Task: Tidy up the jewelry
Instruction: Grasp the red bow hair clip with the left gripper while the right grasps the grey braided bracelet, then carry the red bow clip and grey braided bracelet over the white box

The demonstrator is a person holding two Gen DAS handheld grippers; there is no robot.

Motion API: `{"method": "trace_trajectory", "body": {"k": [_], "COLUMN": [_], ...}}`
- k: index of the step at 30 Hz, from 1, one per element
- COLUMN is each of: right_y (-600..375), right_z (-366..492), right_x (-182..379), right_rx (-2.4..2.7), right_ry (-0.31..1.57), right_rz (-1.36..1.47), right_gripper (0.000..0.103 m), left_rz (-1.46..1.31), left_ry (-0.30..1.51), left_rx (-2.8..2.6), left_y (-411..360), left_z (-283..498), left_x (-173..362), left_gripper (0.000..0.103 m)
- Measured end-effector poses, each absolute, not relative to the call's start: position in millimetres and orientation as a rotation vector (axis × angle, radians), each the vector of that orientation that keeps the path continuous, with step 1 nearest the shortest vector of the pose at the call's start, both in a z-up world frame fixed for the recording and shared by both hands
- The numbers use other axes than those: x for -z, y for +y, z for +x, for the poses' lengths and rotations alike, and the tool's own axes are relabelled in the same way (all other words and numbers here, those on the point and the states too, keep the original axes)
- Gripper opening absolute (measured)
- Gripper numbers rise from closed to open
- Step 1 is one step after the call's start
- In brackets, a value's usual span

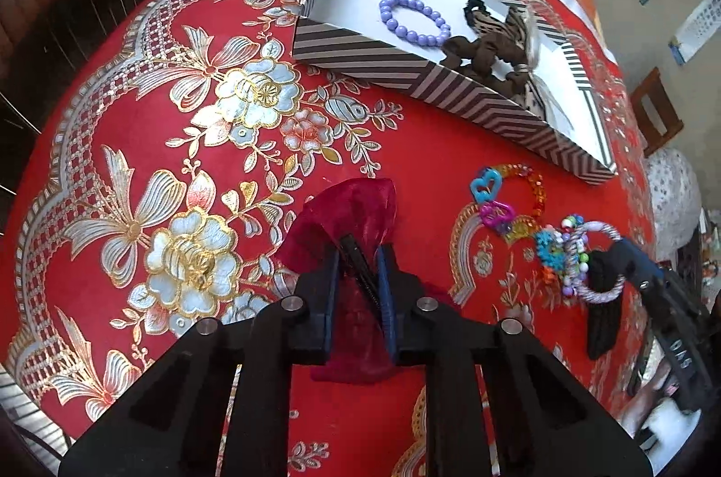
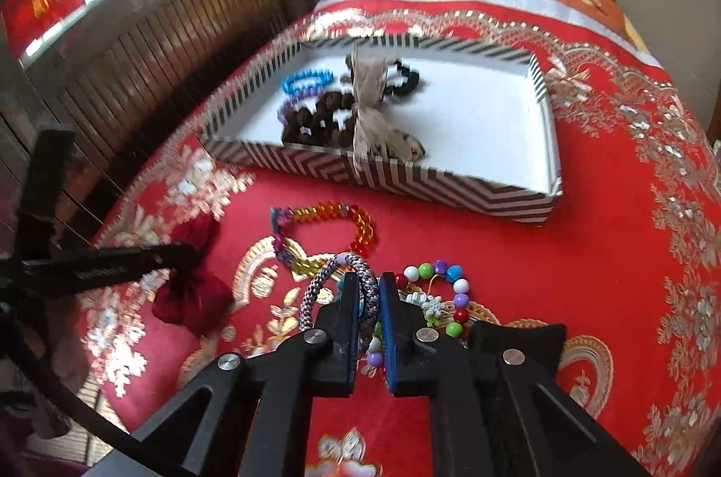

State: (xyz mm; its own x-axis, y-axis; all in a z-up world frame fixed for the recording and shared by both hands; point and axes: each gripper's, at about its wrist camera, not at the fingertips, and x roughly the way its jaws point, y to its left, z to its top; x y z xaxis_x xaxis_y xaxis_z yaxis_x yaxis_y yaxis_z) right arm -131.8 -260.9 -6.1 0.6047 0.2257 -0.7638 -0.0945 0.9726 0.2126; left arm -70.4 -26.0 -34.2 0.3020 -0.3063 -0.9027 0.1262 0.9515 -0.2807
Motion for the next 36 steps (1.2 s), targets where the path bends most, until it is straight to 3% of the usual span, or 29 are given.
{"method": "trace_trajectory", "body": {"k": [21, 36], "right_y": [-267, -294], "right_z": [-152, -115], "right_x": [-57, -67], "right_rx": [-0.159, -0.123], "right_ry": [0.792, 0.788], "right_rz": [0.162, 0.146], "right_gripper": [0.008, 0.008], "left_rz": [-0.115, -0.029], "left_ry": [1.045, 0.973], "left_rx": [0.381, 0.352], "left_y": [-25, -50], "left_z": [-76, -33], "left_x": [-58, -73], "left_gripper": [0.014, 0.014]}}
